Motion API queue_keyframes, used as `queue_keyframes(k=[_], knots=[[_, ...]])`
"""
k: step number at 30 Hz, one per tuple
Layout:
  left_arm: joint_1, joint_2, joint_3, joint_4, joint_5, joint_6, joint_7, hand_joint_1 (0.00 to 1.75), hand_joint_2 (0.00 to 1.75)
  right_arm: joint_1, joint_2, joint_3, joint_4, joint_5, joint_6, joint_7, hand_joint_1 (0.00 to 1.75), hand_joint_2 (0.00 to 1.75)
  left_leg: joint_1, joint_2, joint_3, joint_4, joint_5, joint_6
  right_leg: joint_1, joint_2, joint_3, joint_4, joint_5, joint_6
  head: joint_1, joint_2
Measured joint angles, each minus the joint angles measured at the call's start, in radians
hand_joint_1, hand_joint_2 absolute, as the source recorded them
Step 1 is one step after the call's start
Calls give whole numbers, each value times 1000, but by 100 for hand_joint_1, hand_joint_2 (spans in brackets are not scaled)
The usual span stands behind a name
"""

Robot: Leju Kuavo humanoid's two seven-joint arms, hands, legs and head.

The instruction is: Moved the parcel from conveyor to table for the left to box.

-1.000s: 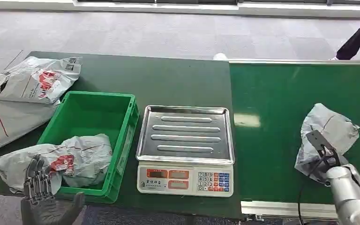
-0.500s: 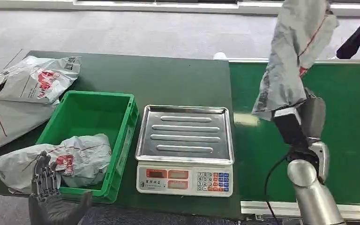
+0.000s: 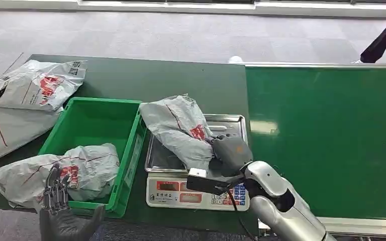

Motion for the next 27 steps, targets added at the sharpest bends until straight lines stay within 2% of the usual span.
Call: queue_keyframes(k=[1,2,3,14,15,16,22,24,27], knots=[[1,0,0,-1,0,3,2,0,175,-6,-3,5,2,2,2,2,175,175,0,0,0,0,0,0,0,0,0,0,0,0,0,0],[4,0,0,-3,0,5,4,0,175,-11,-5,8,5,3,3,3,45,175,0,0,0,0,0,0,0,0,0,0,0,0,0,0],[8,0,0,-5,0,6,4,0,175,-14,-6,10,5,5,4,4,0,175,0,0,0,0,0,0,0,0,0,0,0,0,0,0],[18,0,0,-12,0,6,7,0,175,-21,-13,21,9,-5,-17,-3,0,175,0,0,0,0,0,0,0,0,0,0,0,0,0,0],[32,-2,0,-24,-12,9,6,0,175,-4,-15,13,6,-40,-90,-61,0,175,0,0,0,0,0,0,1,0,0,0,0,0,0,0],[35,-3,0,-25,-15,13,6,0,175,11,-15,1,-1,-62,-115,-94,0,175,0,0,0,0,0,0,0,0,0,0,0,0,0,0],[55,-3,0,-29,-16,26,6,0,175,69,-21,-49,-44,-112,-193,-158,0,175,0,0,0,0,0,0,0,0,-1,0,0,0,0,0],[58,-3,0,-29,-16,24,2,0,175,89,-27,-73,-64,-222,-205,-211,0,175,0,0,0,0,0,0,0,0,-1,0,0,0,0,0],[57,3,0,-30,-10,21,7,0,175,132,-29,-115,-94,-495,-155,-265,0,175,0,0,0,0,0,0,0,0,-1,0,0,0,0,0]])
